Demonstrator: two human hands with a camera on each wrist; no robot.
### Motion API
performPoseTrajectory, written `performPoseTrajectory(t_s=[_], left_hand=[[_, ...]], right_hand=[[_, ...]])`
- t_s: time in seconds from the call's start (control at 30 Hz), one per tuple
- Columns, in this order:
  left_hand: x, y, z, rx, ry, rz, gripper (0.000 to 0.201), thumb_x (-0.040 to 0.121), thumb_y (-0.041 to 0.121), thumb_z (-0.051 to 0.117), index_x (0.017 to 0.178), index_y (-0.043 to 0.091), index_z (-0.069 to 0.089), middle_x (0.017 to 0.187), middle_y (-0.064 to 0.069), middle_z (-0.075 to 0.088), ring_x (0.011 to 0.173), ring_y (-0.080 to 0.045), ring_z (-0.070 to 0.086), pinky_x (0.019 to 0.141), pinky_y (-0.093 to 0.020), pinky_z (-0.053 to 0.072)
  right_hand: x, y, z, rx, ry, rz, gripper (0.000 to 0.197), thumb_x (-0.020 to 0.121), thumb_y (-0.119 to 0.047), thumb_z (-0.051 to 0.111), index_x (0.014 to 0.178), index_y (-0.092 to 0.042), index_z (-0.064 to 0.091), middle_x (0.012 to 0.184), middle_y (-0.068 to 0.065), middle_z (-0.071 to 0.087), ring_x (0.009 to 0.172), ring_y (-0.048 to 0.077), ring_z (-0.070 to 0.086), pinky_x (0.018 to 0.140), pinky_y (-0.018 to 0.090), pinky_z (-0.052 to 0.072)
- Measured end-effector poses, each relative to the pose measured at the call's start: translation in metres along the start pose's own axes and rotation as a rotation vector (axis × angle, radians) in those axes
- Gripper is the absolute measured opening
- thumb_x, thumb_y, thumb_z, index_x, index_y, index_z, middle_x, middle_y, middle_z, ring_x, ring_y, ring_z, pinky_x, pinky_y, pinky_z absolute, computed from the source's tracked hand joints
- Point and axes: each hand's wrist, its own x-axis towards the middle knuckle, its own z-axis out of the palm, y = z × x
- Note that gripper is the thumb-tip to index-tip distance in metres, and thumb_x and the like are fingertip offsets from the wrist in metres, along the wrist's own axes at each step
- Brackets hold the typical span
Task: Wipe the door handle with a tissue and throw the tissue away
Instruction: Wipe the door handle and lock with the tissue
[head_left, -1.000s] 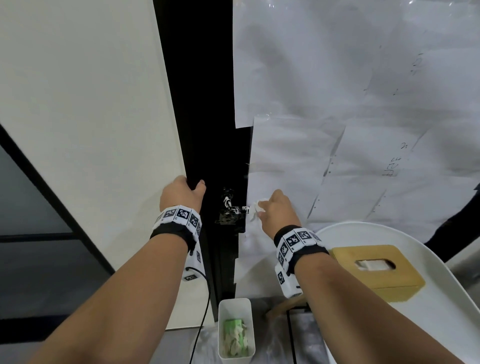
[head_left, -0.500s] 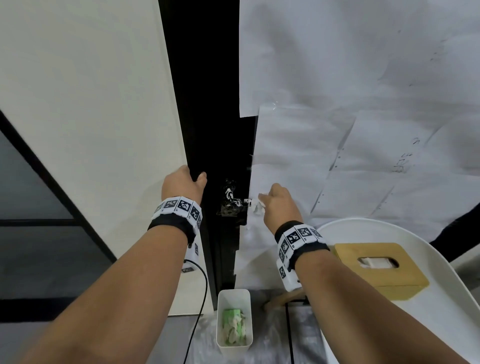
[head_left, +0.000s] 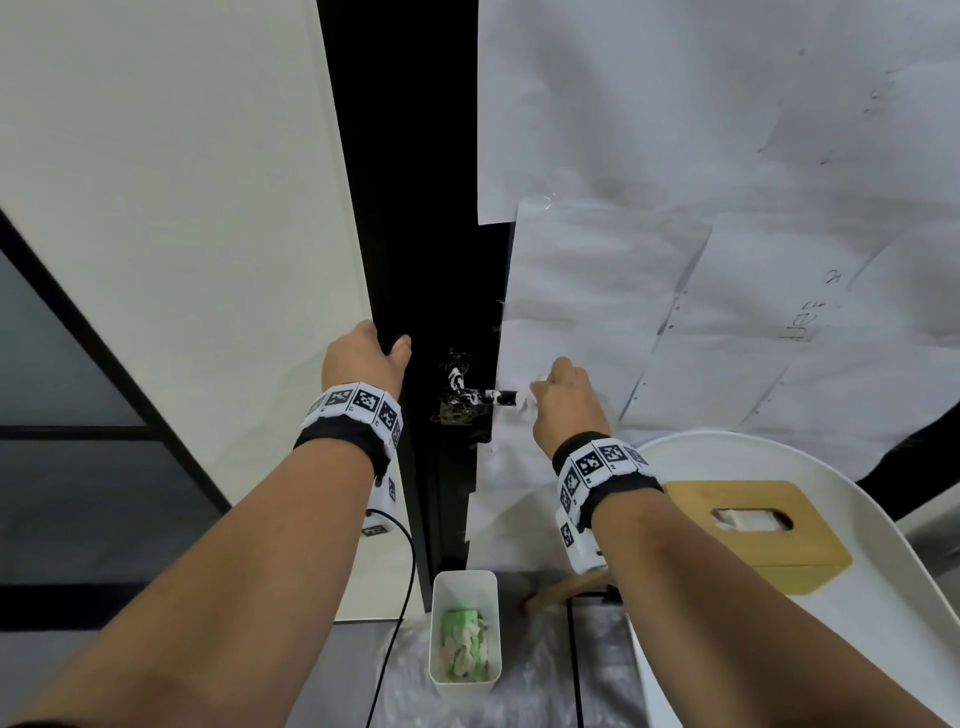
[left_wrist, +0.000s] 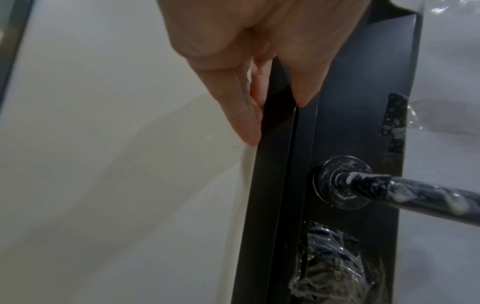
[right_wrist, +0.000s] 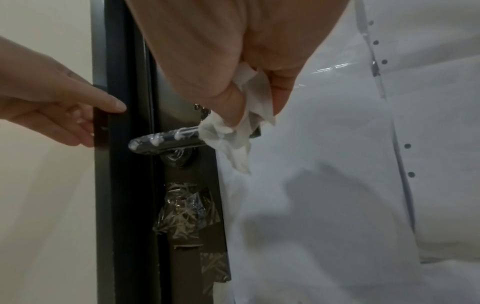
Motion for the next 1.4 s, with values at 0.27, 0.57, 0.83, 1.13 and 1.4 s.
performPoseTrajectory(t_s=[0.27,0.57,0.83,1.13,1.4], left_hand=[[0.001,-0.003,0.003,-0.004,0.005,-0.005,0.037,0.09,0.043,0.057,0.084,0.006,0.052,0.07,-0.008,0.055,0.065,-0.026,0.051,0.057,-0.03,0.039],[0.001,-0.002,0.003,-0.008,-0.001,-0.007,0.038,0.09,0.042,0.057,0.079,0.006,0.047,0.059,-0.002,0.044,0.062,-0.026,0.049,0.055,-0.03,0.037],[0.001,-0.003,0.002,-0.017,-0.009,-0.002,0.037,0.09,0.042,0.057,0.08,0.008,0.047,0.059,0.0,0.044,0.063,-0.025,0.049,0.056,-0.03,0.038],[0.001,-0.003,0.002,-0.017,-0.016,-0.007,0.036,0.09,0.042,0.057,0.084,0.007,0.05,0.071,-0.008,0.054,0.066,-0.026,0.052,0.058,-0.03,0.041],[0.001,-0.003,0.002,-0.015,-0.019,-0.001,0.037,0.09,0.041,0.058,0.082,0.006,0.05,0.07,-0.008,0.054,0.065,-0.026,0.052,0.057,-0.03,0.041]], right_hand=[[0.002,0.009,-0.003,0.026,-0.004,0.038,0.032,0.081,0.009,0.046,0.106,-0.001,0.062,0.112,0.014,0.045,0.103,0.03,0.047,0.079,0.037,0.048],[-0.002,0.005,-0.001,-0.006,0.024,0.037,0.027,0.079,0.01,0.044,0.1,-0.001,0.058,0.111,0.014,0.046,0.098,0.029,0.046,0.066,0.033,0.038],[-0.001,0.004,-0.005,-0.017,-0.017,0.021,0.026,0.082,0.009,0.042,0.101,-0.001,0.058,0.108,0.013,0.048,0.098,0.029,0.048,0.066,0.032,0.037],[0.0,0.003,-0.005,-0.04,-0.016,0.005,0.026,0.081,0.009,0.044,0.099,0.0,0.06,0.111,0.012,0.047,0.101,0.028,0.047,0.069,0.031,0.038],[0.0,0.005,-0.002,0.028,-0.036,0.077,0.025,0.082,0.009,0.043,0.099,0.001,0.059,0.108,0.015,0.046,0.099,0.031,0.05,0.071,0.032,0.042]])
